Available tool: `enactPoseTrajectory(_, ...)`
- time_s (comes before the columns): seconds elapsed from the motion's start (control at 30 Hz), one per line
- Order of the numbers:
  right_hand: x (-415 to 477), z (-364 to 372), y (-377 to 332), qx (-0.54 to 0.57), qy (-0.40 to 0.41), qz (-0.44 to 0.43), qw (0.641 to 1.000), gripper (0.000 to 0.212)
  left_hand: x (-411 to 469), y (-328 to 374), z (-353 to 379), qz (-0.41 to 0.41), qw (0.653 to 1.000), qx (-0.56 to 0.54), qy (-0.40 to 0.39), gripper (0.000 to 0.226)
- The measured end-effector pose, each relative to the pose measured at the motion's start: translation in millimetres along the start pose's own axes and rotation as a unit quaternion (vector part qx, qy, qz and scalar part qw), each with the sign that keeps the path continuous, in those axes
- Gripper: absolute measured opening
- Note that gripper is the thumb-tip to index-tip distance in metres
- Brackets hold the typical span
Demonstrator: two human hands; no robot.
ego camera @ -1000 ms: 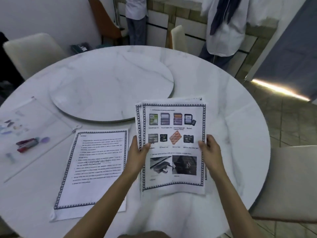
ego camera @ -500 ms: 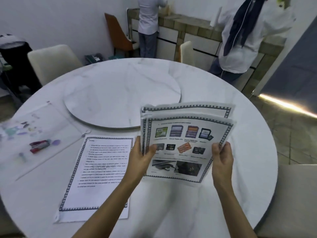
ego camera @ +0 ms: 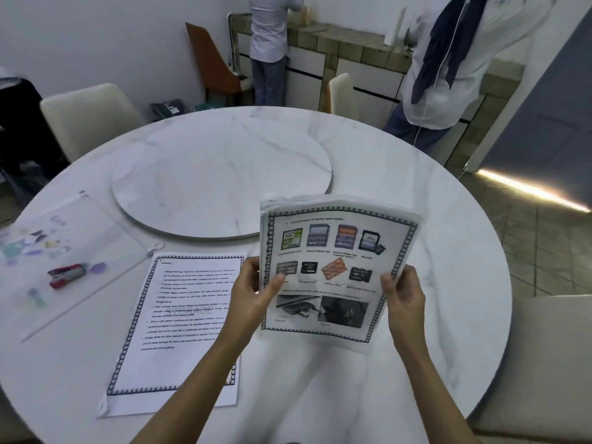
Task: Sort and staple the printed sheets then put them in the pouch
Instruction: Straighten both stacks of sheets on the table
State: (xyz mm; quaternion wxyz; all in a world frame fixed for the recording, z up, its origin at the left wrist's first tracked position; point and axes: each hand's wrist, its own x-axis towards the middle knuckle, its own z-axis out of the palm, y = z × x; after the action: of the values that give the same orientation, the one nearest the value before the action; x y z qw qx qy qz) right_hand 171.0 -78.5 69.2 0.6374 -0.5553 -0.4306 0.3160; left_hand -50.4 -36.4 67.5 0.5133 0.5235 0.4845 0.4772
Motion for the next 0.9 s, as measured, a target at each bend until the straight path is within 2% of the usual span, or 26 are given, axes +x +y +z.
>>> enactPoseTrajectory(0.07, 0.0, 3.7, -0.4, 0.003, -0.003, 0.009, 1.0, 0.013, 0.3, -0.3, 3.6, -0.007, 1.0, -0.007, -0.004, 0.034)
enactPoseTrajectory(0.33, 0.4, 11.9, -0.5, 0.004, 0.033, 0.021, 0.999, 0.013, -0.5, 2.3, 16.2, 0.008, 1.0, -0.008, 0.021, 0.029)
enactPoseTrajectory(0.57, 4.7, 14.3, -18.0, 0.029, 0.092, -0.008, 0.995, 0.011, -2.8, 21.8, 30.7, 0.045, 0.997, -0.049, 0.039, 0.037)
enactPoseTrajectory(0.77, -13.9, 16.7, 7.9, 0.004, 0.053, 0.042, 0.998, 0.016, -10.3, -12.4, 32.2, -0.003, 0.999, -0.024, 0.042, 0.028)
enactPoseTrajectory(0.9, -13.4, 17.1, 6.3, -0.009, 0.052, 0.061, 0.997, 0.017, -10.8, -11.7, 35.8, -0.007, 0.999, -0.033, 0.041, 0.031)
